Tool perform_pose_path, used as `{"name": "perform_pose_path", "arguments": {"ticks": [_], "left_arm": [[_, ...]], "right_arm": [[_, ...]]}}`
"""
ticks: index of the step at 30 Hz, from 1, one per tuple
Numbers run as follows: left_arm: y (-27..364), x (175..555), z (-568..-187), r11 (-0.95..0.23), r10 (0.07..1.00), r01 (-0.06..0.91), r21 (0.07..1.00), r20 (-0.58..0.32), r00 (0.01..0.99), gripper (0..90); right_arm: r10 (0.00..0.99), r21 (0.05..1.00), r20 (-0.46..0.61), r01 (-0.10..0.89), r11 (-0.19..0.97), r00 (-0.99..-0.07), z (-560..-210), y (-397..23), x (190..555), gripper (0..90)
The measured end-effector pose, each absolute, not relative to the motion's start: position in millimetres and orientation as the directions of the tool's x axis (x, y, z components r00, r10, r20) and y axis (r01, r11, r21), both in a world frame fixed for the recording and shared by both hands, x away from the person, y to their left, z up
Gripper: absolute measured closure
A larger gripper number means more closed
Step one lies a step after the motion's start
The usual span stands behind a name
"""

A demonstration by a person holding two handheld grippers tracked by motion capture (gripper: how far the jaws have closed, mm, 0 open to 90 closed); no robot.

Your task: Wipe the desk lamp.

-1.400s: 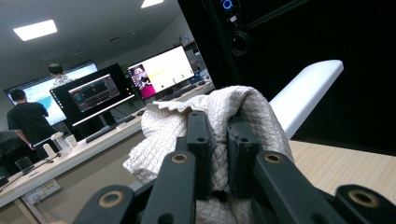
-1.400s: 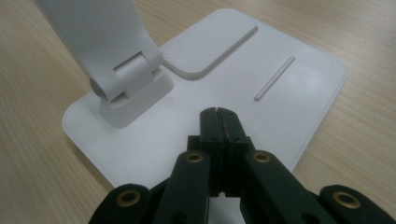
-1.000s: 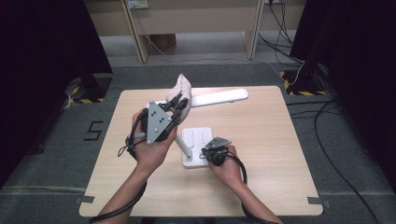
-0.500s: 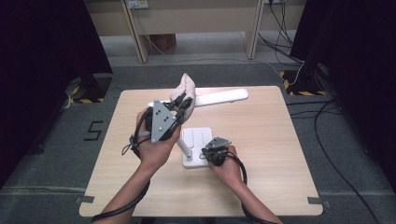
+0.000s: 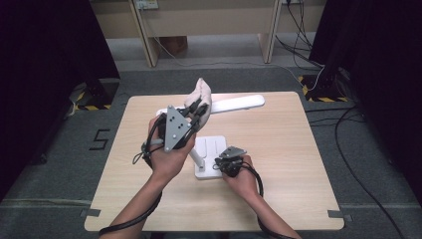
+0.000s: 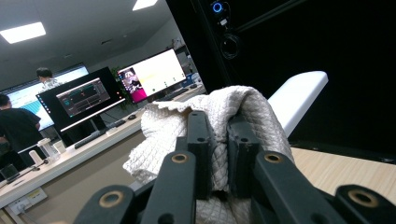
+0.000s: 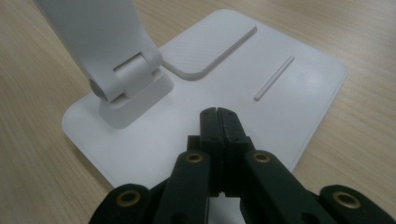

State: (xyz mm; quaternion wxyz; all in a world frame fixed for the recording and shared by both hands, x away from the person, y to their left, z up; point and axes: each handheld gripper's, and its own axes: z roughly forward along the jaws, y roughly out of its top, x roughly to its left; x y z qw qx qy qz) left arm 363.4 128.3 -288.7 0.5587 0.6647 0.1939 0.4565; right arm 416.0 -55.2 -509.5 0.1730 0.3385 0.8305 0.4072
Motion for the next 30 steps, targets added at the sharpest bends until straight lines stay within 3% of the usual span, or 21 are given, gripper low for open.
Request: {"name": "perform_pose_path", "arguments": {"ticks": [30], "left_arm": [[113, 367, -287, -0.306, 0.752, -0.257, 0.917, 0.398, 0.526, 82.0]], "right_arm": [[0.705, 0.798, -0.017, 0.415, 0.437, -0.709, -510, -56, 416, 90.0]]}}
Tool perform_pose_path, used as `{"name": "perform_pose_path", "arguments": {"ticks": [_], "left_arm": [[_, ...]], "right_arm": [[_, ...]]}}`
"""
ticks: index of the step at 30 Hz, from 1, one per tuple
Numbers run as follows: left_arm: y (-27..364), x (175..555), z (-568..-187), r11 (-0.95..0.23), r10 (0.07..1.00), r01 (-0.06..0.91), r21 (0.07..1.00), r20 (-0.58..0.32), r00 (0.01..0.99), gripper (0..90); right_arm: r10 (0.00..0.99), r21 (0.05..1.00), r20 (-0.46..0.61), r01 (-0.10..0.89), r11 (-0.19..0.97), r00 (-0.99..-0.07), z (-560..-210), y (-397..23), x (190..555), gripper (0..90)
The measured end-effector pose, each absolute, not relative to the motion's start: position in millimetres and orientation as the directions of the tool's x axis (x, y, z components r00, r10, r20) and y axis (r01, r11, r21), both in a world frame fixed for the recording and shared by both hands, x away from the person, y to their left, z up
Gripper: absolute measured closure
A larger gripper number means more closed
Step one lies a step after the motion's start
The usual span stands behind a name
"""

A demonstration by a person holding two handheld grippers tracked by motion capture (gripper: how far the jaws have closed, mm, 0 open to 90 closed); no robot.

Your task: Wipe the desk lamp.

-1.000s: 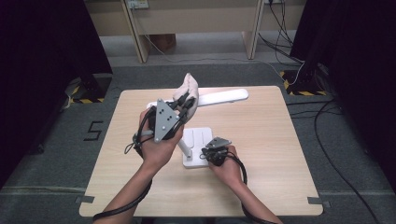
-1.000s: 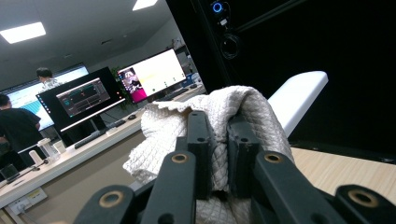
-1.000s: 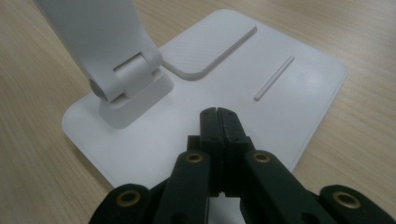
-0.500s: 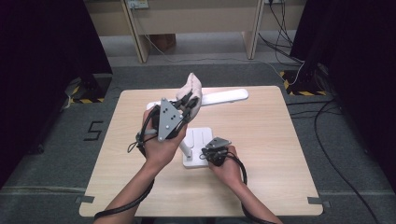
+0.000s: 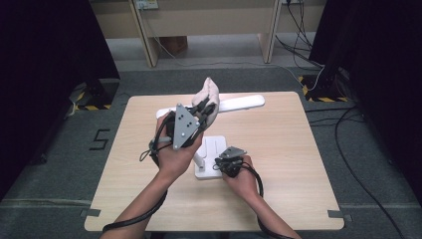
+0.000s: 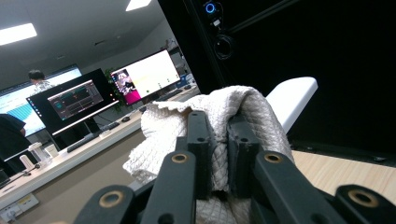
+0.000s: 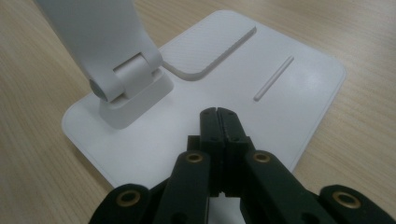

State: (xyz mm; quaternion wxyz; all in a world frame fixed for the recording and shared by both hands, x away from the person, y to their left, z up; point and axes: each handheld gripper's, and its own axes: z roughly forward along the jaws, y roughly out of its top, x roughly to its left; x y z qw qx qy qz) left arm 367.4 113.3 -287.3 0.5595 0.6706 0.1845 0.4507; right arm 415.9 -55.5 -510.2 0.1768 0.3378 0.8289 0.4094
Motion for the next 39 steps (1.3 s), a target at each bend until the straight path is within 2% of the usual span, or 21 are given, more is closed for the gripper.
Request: {"name": "perform_pose_path", "arguments": {"ticks": [39], "left_arm": [[95, 372, -286, -0.312, 0.729, -0.266, 0.912, 0.409, 0.549, 82.0]], "right_arm": [[0.697, 0.798, -0.016, 0.412, 0.441, -0.716, -510, -54, 415, 90.0]]}}
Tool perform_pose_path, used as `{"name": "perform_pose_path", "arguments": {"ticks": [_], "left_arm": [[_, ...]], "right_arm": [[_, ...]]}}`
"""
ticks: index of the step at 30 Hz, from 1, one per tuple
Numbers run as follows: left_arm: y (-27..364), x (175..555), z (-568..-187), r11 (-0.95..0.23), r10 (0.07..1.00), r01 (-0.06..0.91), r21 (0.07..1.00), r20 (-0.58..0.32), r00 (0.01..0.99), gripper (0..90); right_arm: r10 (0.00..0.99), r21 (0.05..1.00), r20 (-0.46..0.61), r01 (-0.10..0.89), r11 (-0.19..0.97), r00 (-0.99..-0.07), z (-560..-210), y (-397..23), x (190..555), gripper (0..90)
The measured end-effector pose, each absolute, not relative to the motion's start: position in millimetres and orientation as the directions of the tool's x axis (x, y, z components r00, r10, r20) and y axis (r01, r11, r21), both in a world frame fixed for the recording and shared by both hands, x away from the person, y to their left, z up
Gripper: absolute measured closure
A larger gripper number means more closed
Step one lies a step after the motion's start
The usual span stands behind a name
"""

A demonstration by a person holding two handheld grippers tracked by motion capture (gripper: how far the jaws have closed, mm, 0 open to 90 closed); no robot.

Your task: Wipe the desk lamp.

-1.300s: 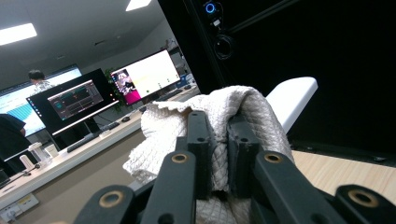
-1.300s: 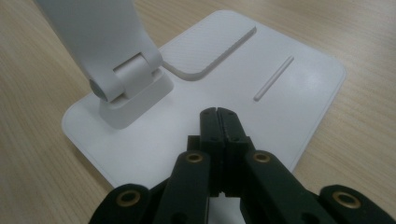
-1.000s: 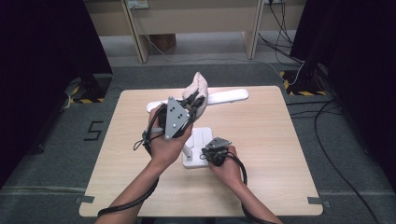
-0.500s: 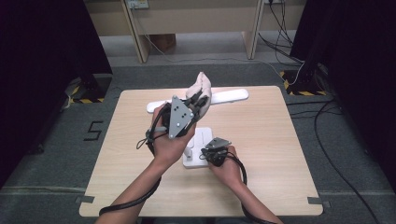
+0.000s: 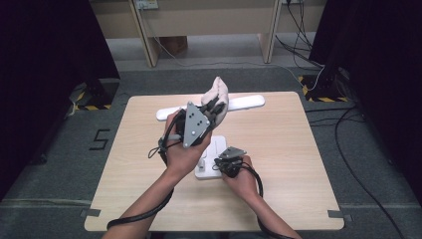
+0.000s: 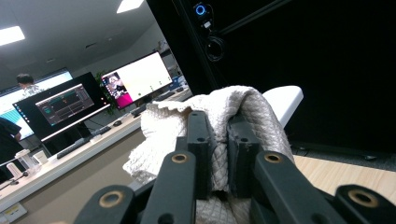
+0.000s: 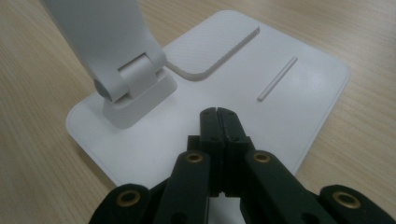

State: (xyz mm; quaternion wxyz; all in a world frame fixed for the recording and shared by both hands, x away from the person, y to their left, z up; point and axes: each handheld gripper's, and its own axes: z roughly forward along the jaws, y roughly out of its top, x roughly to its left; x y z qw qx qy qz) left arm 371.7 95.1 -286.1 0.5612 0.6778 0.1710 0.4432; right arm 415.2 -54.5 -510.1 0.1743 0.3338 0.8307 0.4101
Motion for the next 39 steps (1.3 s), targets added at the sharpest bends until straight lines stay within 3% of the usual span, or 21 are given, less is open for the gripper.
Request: {"name": "perform_pose_path", "arguments": {"ticks": [39], "left_arm": [[77, 372, -287, -0.321, 0.703, -0.281, 0.905, 0.426, 0.569, 81.9]], "right_arm": [[0.700, 0.800, -0.014, 0.412, 0.437, -0.714, -511, -54, 415, 90.0]]}}
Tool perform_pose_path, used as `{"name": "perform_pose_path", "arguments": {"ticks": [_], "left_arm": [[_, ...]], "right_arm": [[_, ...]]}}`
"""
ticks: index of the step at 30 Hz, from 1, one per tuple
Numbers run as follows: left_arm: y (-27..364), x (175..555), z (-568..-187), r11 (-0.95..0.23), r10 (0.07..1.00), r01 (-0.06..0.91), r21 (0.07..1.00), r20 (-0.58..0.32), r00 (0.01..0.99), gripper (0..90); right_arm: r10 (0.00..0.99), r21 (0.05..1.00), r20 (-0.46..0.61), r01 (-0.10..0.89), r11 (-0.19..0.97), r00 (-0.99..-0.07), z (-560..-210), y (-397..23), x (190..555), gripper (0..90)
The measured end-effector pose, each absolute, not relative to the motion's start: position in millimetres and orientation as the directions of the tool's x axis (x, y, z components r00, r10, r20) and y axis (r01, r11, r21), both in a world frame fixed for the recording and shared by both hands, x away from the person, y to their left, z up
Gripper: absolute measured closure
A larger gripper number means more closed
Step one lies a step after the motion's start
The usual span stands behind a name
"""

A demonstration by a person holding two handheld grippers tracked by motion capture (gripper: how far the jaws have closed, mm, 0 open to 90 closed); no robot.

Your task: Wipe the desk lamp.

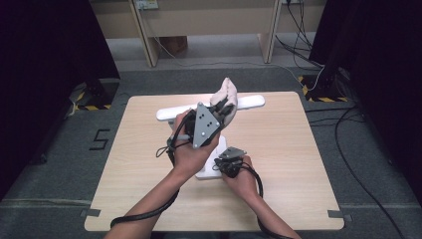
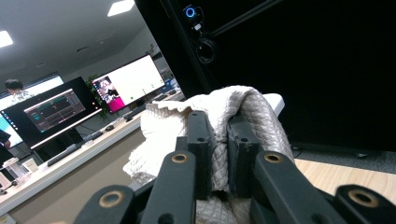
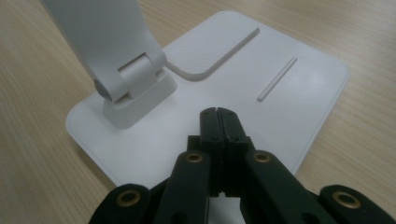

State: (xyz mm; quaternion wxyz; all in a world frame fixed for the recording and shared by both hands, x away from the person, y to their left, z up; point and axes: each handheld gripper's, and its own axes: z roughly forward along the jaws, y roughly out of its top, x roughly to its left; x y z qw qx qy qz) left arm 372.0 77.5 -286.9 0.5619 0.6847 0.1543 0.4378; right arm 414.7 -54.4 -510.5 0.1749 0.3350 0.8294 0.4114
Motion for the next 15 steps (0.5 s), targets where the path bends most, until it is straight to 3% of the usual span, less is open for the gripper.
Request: {"name": "perform_pose_path", "arguments": {"ticks": [15], "left_arm": [[67.7, 372.3, -287.3, -0.322, 0.689, -0.284, 0.903, 0.429, 0.585, 82.0]], "right_arm": [[0.701, 0.800, -0.014, 0.413, 0.436, -0.713, -510.6, -54.4, 414.5, 90.0]]}}
